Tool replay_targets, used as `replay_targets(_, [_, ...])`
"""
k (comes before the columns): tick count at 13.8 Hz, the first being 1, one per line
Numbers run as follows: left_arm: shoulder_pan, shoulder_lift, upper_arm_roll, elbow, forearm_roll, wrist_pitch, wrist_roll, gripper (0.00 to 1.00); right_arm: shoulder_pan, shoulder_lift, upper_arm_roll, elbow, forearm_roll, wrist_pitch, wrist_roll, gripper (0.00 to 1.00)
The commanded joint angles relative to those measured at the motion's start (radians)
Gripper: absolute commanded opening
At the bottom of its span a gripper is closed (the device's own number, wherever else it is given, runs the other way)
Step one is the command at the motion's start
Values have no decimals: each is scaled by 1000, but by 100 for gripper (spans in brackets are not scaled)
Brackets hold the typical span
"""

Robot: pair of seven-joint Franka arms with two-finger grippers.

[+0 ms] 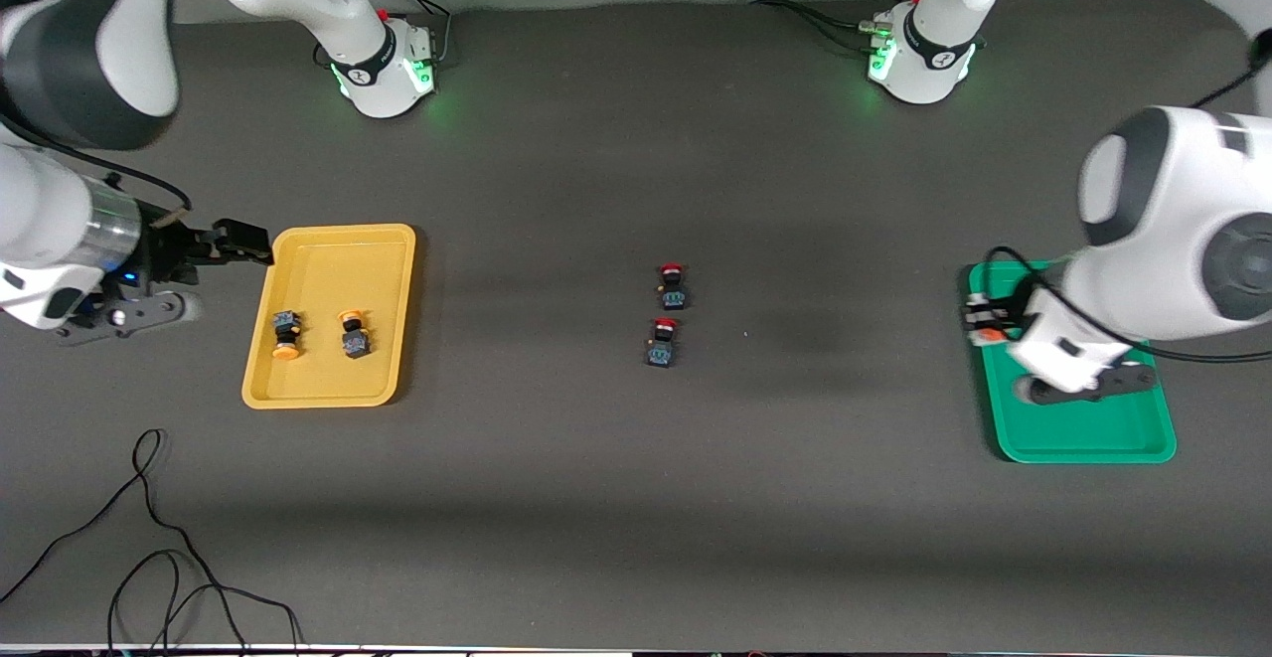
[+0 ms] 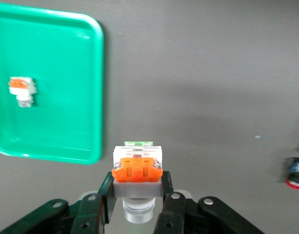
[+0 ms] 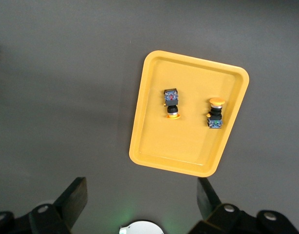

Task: Place green and yellow buttons in trays
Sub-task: 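Carry the white button into the green tray with the left gripper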

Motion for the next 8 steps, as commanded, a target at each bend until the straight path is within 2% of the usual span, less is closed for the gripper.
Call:
replay_targets(1, [70,9,-12,-27,65,16,113,0,-233,-142,284,-119,-83,57,74,100])
replay_targets(4, [153,14,-12,-119,95,123,259,0,-454,-207,495,-193,-99,97,90,100])
replay_targets(7, [190,12,-11,-234,112,275,311,0,-615,-220,627,-197,-111,103,91,100])
replay_targets(8, [204,12,-12,-281,116,337,336,0,-622,-224,632,-196,-135,106,91,100])
